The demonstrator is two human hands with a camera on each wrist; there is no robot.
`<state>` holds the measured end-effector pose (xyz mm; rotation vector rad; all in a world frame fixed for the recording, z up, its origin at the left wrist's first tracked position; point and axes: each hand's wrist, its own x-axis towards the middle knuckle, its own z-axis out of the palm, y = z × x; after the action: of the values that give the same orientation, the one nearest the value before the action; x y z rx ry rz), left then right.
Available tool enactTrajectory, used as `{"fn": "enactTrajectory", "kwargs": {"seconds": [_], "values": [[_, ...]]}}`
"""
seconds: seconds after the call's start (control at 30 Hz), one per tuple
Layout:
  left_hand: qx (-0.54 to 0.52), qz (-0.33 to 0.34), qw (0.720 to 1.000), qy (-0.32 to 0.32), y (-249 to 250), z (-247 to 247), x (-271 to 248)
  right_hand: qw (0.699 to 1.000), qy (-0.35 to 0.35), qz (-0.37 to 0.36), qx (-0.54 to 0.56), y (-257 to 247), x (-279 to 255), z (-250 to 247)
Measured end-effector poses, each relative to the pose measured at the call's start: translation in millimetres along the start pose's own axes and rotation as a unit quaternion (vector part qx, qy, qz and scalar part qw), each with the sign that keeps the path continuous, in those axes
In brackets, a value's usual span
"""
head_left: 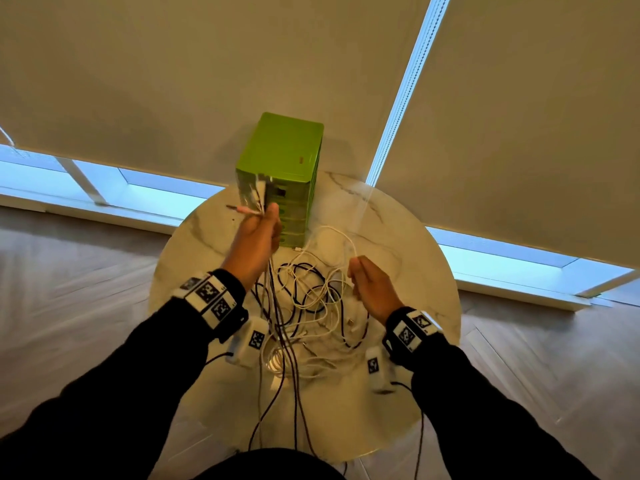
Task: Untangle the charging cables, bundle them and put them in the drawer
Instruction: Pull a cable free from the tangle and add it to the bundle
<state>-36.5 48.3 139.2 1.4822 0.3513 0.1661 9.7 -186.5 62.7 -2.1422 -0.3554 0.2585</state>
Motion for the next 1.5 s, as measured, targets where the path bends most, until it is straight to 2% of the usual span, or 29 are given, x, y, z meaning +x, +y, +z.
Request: {"fn": "enactTrajectory", "kwargs": {"seconds": [0.13, 0.33, 0.43, 0.6, 0.7, 0.8, 0.9, 1.0, 1.1, 1.23, 1.43, 1.5], "values": [[0.059, -0.035, 0.997, -0.022, -22.9, 18.6, -13.0, 0.994, -0.045, -0.099, -0.023, -42.0, -4.3, 8.1], [0.025, -0.037, 0.999, -0.018, -19.1, 38.4, -23.3, 0.977, -0.139, -0.157, -0.050, -60.8, -16.7, 24.9], [-0.004, -0.010, 1.000, 0.019, -12.4, 39.3, -23.3, 0.973, -0.189, -0.131, 0.013, -54.7, -23.8, 25.7], [-0.175, 0.034, 0.982, 0.055, 8.4, 10.5, -6.3, 0.966, -0.259, -0.016, 0.016, 0.7, -44.8, 17.4], [-0.193, 0.047, 0.979, 0.050, 34.7, -11.4, -1.8, 0.971, -0.235, 0.008, -0.040, 41.6, -50.9, 10.2], [-0.126, 0.068, 0.989, 0.039, 48.0, -20.2, -2.9, 0.980, -0.170, 0.035, -0.099, 53.0, -39.7, -3.8], [-0.032, 0.062, 0.997, 0.025, 39.0, -10.0, -10.0, 0.988, -0.090, 0.021, -0.126, 35.4, -21.4, -15.8], [0.057, 0.039, 0.997, -0.033, 16.3, 3.7, -23.5, 0.995, -0.055, -0.021, -0.083, -2.5, -10.9, -18.6], [0.098, 0.008, 0.992, -0.077, -7.5, 15.1, -35.2, 0.993, -0.061, -0.086, -0.056, -43.2, -9.7, -14.1], [0.068, -0.028, 0.993, -0.092, -16.8, 27.1, -43.8, 0.980, -0.108, -0.160, -0.048, -72.5, -16.1, 0.6], [0.018, -0.083, 0.991, -0.099, -19.5, 26.8, -38.4, 0.971, -0.136, -0.193, -0.036, -79.5, -22.9, 4.8], [0.012, -0.091, 0.993, -0.074, -18.7, 26.2, -35.4, 0.969, -0.162, -0.178, -0.049, -74.2, -25.5, 4.2]]}}
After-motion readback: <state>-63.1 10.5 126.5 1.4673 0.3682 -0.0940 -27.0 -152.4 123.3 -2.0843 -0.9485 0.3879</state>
